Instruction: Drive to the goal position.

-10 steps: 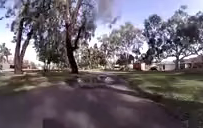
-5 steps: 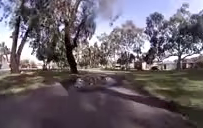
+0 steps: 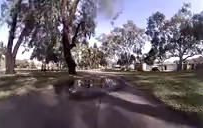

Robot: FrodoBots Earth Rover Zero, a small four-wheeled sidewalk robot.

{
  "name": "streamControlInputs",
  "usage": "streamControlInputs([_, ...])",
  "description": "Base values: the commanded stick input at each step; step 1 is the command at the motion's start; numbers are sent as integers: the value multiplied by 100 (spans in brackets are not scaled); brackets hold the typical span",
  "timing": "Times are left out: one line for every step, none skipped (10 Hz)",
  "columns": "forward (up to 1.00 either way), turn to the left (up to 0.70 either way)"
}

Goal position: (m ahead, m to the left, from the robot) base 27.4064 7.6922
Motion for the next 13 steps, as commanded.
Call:
streamControlInputs([100,0])
streamControlInputs([100,0])
streamControlInputs([100,0])
streamControlInputs([100,0])
streamControlInputs([100,0])
streamControlInputs([100,0])
streamControlInputs([100,0])
streamControlInputs([100,0])
streamControlInputs([100,0])
streamControlInputs([100,0])
streamControlInputs([100,0])
streamControlInputs([100,0])
streamControlInputs([100,0])
